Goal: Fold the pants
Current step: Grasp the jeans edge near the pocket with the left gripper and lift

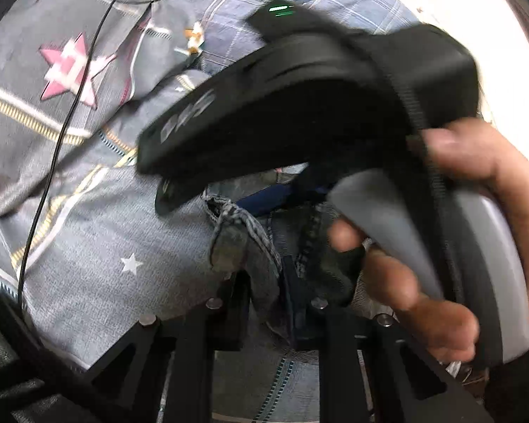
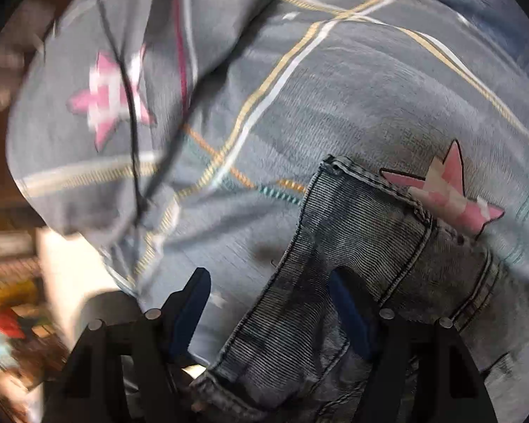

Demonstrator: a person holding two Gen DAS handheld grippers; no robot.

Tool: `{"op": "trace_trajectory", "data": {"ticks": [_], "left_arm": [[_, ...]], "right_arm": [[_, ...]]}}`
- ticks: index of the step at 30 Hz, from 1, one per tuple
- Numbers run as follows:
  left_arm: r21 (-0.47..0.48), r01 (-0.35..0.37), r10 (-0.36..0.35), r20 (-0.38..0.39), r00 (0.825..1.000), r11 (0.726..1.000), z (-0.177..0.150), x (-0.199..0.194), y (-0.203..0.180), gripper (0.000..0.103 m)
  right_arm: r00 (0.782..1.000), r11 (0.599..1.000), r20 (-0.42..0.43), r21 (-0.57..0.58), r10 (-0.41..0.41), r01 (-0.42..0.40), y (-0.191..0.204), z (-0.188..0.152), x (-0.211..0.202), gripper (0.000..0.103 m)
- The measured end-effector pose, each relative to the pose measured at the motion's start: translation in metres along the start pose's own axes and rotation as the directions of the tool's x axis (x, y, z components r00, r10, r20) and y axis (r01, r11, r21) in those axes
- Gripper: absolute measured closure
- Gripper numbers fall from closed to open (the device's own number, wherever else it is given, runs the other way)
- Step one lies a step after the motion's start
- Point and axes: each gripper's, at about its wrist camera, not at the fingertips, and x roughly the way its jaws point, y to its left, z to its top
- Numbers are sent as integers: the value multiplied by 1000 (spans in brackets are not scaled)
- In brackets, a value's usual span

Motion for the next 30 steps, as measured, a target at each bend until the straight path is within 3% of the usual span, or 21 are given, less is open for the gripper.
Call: {"op": "trace_trajectory", "data": {"ticks": [1,3,5,7,11,14,18,22,30], "left_arm": [[-2,-4,4,-13,1000,1000,-1,2,1,87],[-12,-3,3,-23,1000,1000,-1,4,3,88],[-11,2,-2,-22,1000,1000,4,13,-2,88],[2,10,-10,-17,1000,1000,3,11,-4,88],[40,35,-36,24,999,999,-1,0,-13,88],[98,74,-83,87,993,992,-4,-17,-29,88],[204,96,-124,132,983,974,-6,-39,-61,88],[324,118,-171,142,975,939,-10,-59,-112,88],[510,132,-207,93,974,850,-38,-46,-209,88]], "right_arm": [[1000,1000,-14,-23,-16,15,2,0,3,32],[998,997,-39,-55,-58,56,4,-1,10,43],[989,984,-42,-117,-140,135,8,-3,12,66],[987,982,-37,-113,-154,149,2,-7,9,82],[994,989,24,-97,-110,111,-11,-23,-2,89],[987,999,163,-50,8,1,-24,-46,-32,91],[921,989,363,-10,142,-148,-49,-85,-82,91],[808,962,543,3,229,-274,-79,-133,-133,92],[594,884,757,46,273,-465,-170,-237,-188,92]]}}
